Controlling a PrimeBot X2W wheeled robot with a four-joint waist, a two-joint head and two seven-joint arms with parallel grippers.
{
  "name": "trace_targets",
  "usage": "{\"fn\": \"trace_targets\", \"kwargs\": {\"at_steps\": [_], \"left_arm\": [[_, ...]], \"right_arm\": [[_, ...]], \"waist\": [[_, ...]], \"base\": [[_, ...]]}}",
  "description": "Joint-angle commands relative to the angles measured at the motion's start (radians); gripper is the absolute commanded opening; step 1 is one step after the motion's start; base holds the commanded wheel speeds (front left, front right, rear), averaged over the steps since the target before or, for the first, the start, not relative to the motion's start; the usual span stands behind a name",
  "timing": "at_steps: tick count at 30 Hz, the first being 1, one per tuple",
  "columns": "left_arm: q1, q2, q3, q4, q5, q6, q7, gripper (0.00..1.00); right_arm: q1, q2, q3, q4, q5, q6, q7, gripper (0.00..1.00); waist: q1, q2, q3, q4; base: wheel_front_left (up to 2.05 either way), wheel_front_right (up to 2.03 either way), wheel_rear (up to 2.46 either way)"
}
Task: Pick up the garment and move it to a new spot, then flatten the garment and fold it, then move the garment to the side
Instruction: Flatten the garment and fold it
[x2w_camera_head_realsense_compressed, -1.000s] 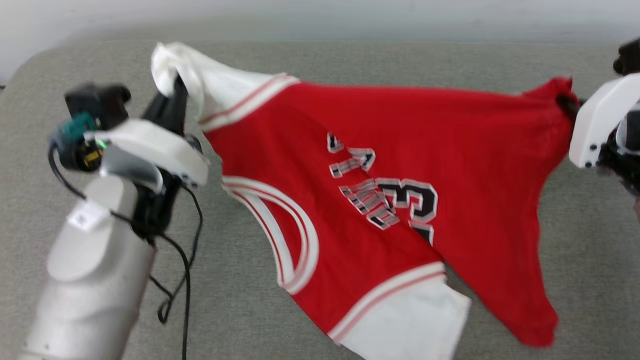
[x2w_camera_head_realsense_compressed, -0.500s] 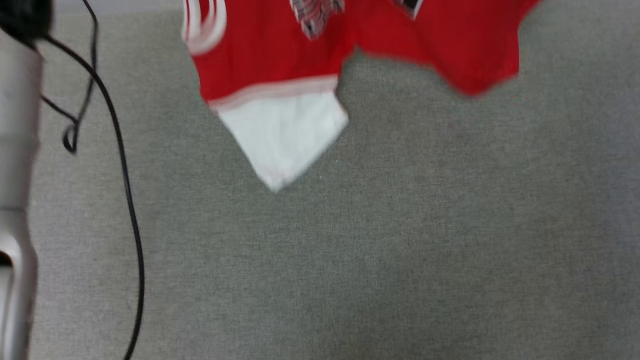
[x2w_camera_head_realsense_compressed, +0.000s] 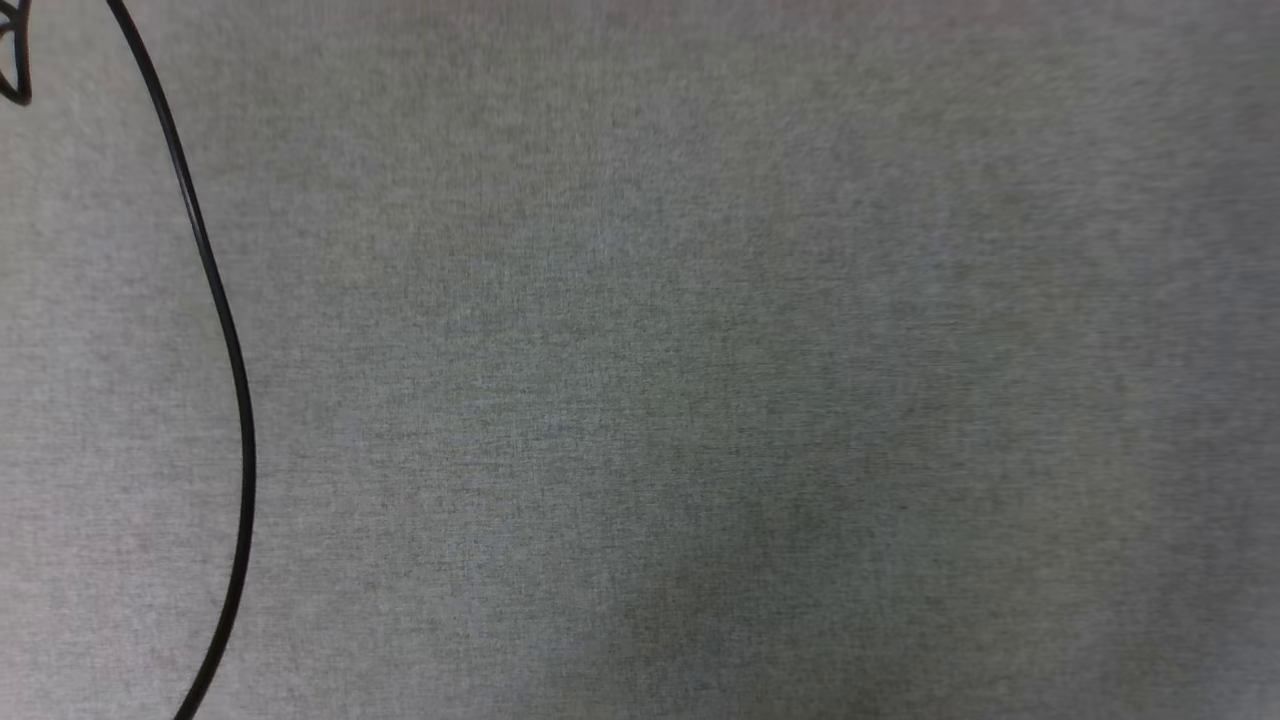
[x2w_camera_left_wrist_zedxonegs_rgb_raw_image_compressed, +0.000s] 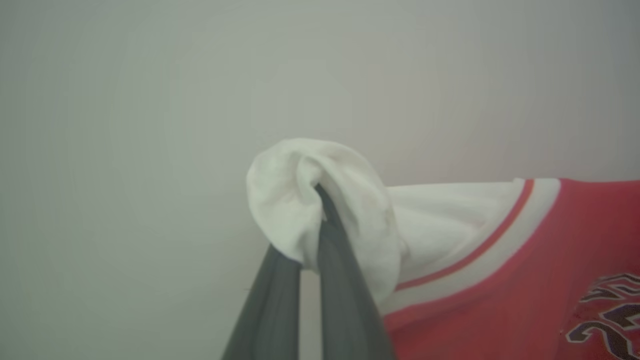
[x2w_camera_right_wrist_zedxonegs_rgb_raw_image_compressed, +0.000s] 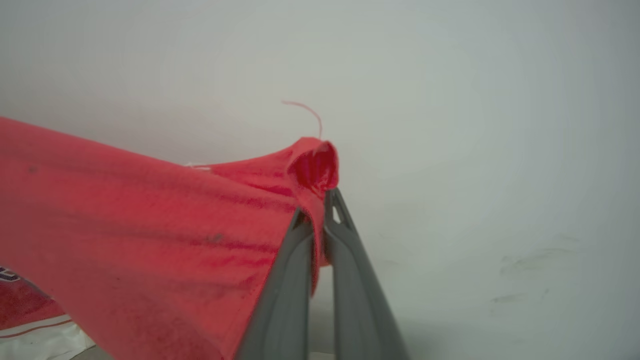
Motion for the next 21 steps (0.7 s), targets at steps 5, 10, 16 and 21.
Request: {"fn": "trace_targets", "kwargs": {"at_steps": [5,10,16,21], "left_arm": [[0.036,-0.001,0.007,0.078,-0.026,-0.021,-0.033,0.00],[0.123,-0.016,0.011,0.139,-0.063,-0.050,-0.063,0.00],[0.325,-0.009,0.006,0.160,-0.158,-0.075,-0.067,0.00],[0.570,0.005,-0.031,0.060,-0.255,-0.077,-0.078,0.00]], "right_arm": [[0.017,0.011,0.019,0.063,-0.017,-0.012,-0.021,0.00],[0.090,0.023,0.072,0.116,0.015,-0.011,-0.046,0.00],[0.279,0.038,0.156,0.125,0.106,-0.010,-0.103,0.00],[0.488,0.026,0.218,0.085,0.190,-0.009,-0.151,0.00]], "waist": [[-0.0002,0.0000,0.073,0.022],[-0.0002,0.0000,0.066,0.029],[-0.0002,0.0000,-0.016,0.015],[-0.0002,0.0000,-0.103,0.015]], "base": [[0.00,0.00,0.00],[0.00,0.00,0.00],[0.00,0.00,0.00],[0.00,0.00,0.00]]}}
